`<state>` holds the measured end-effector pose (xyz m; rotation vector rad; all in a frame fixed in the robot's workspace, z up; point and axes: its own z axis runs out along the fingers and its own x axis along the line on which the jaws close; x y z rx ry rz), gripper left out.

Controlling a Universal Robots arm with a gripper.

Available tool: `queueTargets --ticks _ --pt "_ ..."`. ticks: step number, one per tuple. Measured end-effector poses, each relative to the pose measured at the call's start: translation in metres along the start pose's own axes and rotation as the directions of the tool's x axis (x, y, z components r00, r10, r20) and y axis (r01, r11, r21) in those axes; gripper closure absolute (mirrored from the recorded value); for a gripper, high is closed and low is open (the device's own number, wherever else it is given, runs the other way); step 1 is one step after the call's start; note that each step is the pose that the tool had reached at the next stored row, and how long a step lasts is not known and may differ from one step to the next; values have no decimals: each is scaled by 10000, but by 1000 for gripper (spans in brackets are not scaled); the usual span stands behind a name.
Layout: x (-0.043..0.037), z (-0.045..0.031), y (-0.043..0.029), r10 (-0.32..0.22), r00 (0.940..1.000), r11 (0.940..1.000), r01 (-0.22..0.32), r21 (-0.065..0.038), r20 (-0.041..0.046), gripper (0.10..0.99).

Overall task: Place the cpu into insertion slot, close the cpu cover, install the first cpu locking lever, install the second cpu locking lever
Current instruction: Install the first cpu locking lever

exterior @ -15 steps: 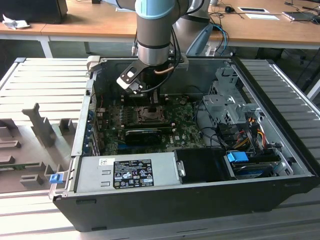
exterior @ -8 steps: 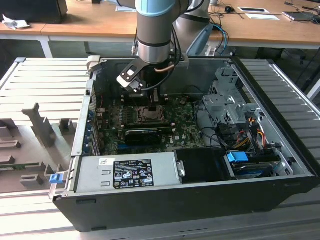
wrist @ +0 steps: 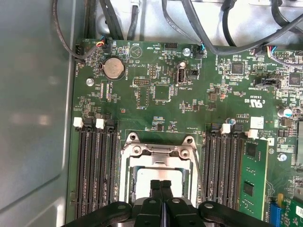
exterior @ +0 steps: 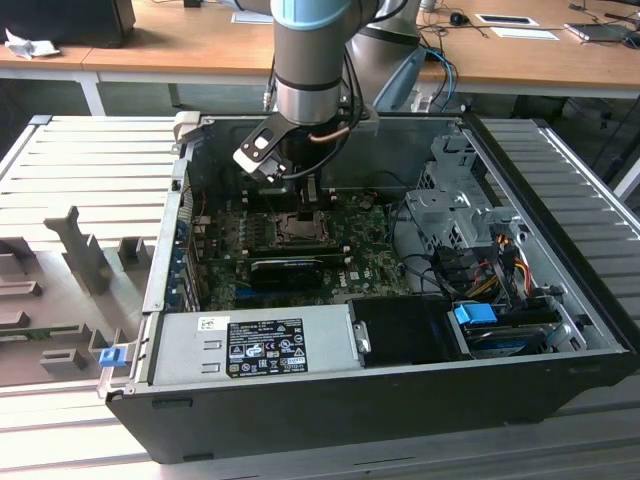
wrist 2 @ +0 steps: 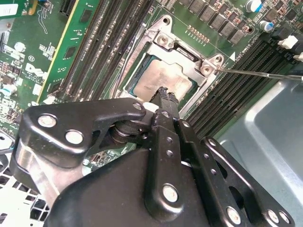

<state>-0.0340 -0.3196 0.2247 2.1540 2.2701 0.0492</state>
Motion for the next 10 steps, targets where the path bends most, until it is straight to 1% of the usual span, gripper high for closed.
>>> queueTargets --ticks 10 --pt "1 -38 1 0 10000 10000 0 0 -1 980"
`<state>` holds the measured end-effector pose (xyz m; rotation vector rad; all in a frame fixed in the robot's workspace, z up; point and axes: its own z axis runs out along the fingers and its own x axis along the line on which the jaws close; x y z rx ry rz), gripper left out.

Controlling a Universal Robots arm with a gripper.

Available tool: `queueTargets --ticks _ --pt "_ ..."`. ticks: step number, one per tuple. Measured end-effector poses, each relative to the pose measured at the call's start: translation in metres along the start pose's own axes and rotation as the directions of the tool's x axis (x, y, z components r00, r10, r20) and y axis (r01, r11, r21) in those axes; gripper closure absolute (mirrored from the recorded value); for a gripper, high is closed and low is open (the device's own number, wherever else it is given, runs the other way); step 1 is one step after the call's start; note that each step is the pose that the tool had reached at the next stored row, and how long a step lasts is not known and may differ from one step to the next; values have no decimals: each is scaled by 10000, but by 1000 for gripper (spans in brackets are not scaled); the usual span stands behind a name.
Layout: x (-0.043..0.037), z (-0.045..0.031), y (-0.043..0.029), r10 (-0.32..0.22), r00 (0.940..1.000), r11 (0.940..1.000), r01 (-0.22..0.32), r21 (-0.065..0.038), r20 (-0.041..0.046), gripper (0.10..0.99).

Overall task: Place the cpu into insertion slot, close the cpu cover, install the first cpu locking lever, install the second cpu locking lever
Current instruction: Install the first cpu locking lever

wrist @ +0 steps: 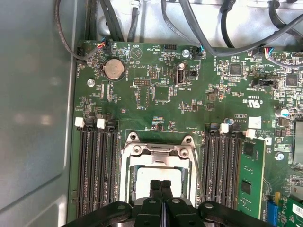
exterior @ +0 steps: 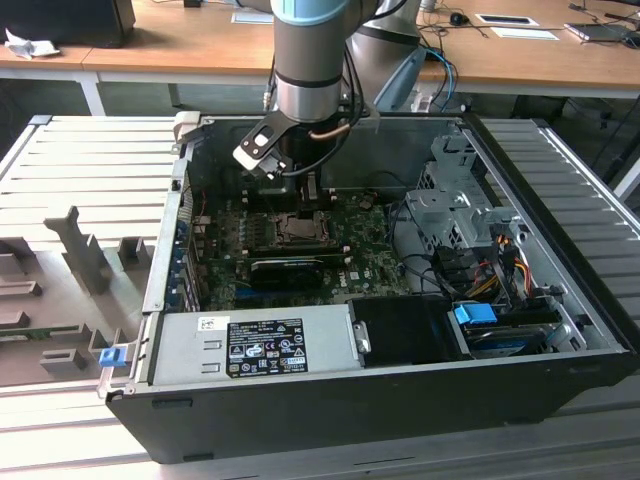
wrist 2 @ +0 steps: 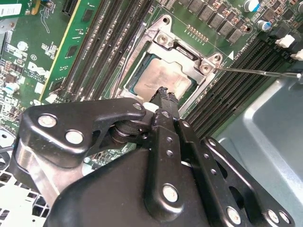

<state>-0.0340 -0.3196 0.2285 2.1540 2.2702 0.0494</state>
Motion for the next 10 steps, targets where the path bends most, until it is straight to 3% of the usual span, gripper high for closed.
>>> queueTargets --ticks 7,10 --pt "1 -75 3 -2 10000 10000 2 1 20 980" --pt "2 -176 6 -1 10000 10000 1 2 28 980"
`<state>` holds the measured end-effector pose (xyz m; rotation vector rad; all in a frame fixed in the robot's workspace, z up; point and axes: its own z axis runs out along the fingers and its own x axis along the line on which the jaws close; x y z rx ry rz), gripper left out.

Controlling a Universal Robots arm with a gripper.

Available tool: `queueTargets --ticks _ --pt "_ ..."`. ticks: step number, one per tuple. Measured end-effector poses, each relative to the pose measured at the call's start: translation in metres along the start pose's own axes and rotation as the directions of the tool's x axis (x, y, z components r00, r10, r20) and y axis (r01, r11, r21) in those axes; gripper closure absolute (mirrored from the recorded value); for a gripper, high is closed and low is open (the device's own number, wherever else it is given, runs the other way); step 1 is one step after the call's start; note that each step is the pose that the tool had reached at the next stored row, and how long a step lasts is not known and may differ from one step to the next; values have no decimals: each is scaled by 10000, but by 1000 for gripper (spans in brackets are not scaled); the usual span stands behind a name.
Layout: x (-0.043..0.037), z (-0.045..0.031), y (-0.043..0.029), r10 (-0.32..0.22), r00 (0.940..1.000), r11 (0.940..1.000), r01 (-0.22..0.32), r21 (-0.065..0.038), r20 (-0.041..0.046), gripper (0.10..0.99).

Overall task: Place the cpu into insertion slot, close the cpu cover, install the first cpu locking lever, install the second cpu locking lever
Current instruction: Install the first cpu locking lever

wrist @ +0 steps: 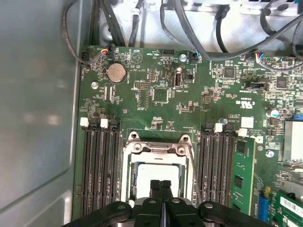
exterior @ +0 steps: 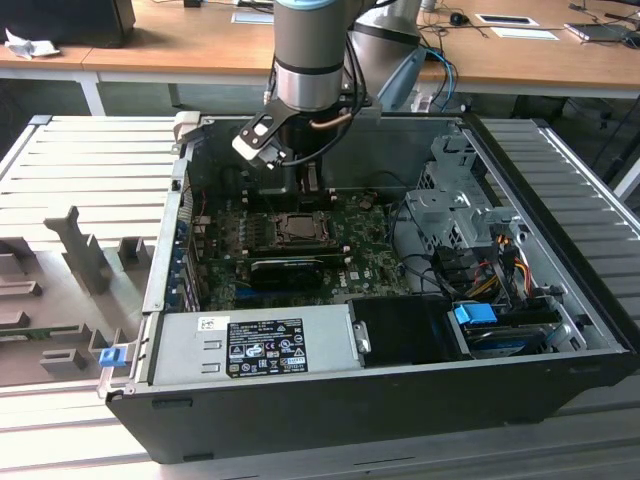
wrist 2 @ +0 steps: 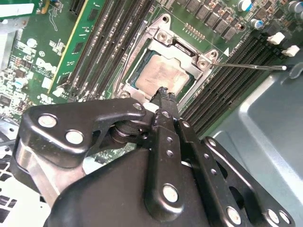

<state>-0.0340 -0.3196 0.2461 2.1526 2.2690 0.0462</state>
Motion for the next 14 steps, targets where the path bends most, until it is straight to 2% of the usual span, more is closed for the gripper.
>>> queueTargets --ticks 7,12,14 --pt "3 -301 9 0 10000 10000 0 0 10 980" --pt "5 -449 14 0 10000 10000 0 3 33 980" --pt "5 -478 15 -1 10000 10000 1 2 51 980"
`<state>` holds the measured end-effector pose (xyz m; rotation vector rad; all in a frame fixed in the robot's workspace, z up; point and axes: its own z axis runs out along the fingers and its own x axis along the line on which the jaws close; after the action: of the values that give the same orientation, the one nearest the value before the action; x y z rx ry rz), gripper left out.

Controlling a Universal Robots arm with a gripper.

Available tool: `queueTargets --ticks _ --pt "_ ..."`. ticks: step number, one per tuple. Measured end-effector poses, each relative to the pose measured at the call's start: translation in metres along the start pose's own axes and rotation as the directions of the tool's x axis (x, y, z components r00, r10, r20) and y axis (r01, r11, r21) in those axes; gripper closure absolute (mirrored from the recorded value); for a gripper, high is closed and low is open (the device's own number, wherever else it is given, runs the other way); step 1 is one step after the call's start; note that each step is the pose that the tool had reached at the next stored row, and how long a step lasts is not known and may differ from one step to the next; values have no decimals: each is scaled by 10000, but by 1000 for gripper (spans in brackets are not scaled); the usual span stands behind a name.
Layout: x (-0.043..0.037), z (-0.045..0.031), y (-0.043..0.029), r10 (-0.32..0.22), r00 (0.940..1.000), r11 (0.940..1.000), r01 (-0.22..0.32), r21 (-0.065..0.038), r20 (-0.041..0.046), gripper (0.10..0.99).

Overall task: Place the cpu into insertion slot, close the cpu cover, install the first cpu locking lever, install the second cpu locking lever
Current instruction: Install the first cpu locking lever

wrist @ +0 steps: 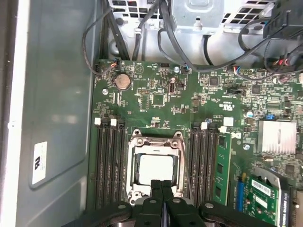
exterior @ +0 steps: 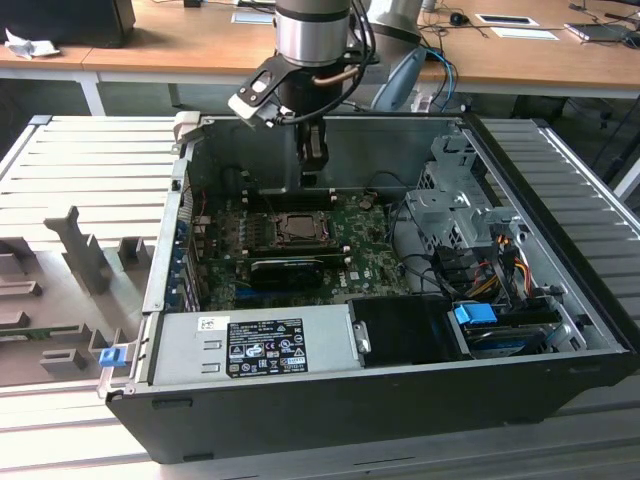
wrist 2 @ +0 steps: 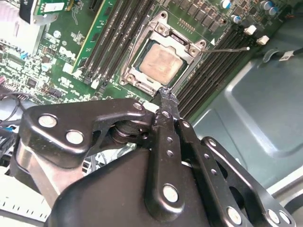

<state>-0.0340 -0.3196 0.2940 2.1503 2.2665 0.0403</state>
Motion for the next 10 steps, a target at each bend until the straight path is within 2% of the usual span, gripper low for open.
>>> queueTargets --ticks 3,5,7,10 --pt "0 -9 0 -89 10000 10000 89 -1 2 980" --pt "0 -10 0 -544 9985 9985 544 3 -9 980" --pt "0 -10 0 -942 9956 9956 942 4 -21 980" --pt "0 -10 0 -1546 9880 9880 1546 7 -30 980"
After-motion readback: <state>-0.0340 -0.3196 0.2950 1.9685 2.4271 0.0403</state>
